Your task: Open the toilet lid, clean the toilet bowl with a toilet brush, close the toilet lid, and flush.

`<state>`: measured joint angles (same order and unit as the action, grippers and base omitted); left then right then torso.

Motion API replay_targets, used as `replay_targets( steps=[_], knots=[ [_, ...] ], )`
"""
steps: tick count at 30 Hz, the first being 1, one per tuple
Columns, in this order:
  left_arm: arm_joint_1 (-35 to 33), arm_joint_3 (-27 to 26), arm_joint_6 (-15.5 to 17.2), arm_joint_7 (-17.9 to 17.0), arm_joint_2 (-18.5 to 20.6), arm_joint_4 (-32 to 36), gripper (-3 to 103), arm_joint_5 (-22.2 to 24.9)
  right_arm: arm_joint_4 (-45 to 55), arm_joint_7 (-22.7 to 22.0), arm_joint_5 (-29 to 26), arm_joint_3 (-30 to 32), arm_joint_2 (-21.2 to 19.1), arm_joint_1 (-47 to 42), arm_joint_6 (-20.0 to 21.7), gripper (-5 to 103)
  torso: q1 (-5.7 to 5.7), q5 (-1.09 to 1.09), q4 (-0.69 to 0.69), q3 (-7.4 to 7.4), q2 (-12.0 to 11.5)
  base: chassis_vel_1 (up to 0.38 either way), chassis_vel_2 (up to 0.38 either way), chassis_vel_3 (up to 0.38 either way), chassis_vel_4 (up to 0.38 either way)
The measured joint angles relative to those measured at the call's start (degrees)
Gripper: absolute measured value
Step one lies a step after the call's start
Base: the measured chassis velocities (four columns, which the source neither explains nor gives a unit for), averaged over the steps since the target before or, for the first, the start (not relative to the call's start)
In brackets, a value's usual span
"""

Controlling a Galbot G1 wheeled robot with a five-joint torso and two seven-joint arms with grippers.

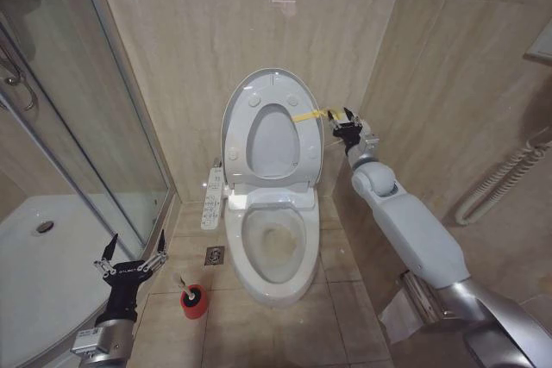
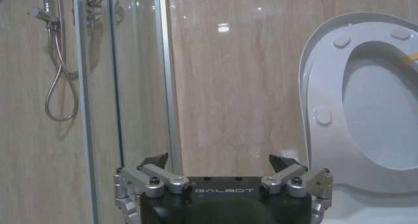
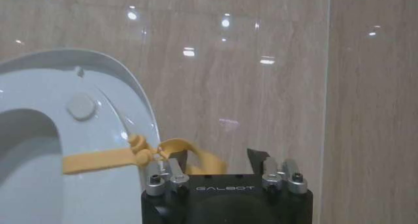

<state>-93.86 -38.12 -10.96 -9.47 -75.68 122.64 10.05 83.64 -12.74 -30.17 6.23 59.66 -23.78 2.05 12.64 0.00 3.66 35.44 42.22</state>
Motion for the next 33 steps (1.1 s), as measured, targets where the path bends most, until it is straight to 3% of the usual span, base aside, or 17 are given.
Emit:
replay_targets(
  steps=[1, 2, 9, 10, 20, 33],
  knots=[
    [0.0, 0.0, 0.0, 0.0, 0.0, 0.0, 100, 0.0, 1.0, 0.0, -0.1, 0.2, -0.4, -0.8, 0.2, 47, 0.00, 0.00, 0.00, 0.00, 0.0, 0.000, 0.000, 0.000, 0.000],
    [0.0, 0.0, 0.0, 0.0, 0.0, 0.0, 100, 0.0, 1.9, -0.1, -0.2, 0.4, -0.8, -1.6, 0.3, 74, 0.00, 0.00, 0.00, 0.00, 0.0, 0.000, 0.000, 0.000, 0.000],
    [0.0, 0.0, 0.0, 0.0, 0.0, 0.0, 100, 0.0, 5.7, 0.1, -0.6, 1.7, -2.8, -5.2, 0.4, 74, 0.00, 0.00, 0.00, 0.00, 0.0, 0.000, 0.000, 0.000, 0.000],
    [0.0, 0.0, 0.0, 0.0, 0.0, 0.0, 100, 0.0, 6.7, 0.2, -0.7, 2.0, -3.5, -6.1, 0.4, 99, 0.00, 0.00, 0.01, 0.00, 0.0, 0.000, 0.000, 0.000, 0.000],
    [0.0, 0.0, 0.0, 0.0, 0.0, 0.0, 100, 0.0, 13.3, 0.4, -2.5, 4.5, -6.2, -10.9, 1.3, 100, 0.00, 0.00, 0.00, 0.00, 0.0, 0.000, 0.000, 0.000, 0.000],
    [0.0, 0.0, 0.0, 0.0, 0.0, 0.0, 100, 0.0, 23.3, -4.1, -4.2, 11.5, -5.7, -24.7, 2.5, 100, 0.00, 0.00, 0.02, 0.00, 0.0, 0.000, 0.000, 0.000, 0.000]
  ],
)
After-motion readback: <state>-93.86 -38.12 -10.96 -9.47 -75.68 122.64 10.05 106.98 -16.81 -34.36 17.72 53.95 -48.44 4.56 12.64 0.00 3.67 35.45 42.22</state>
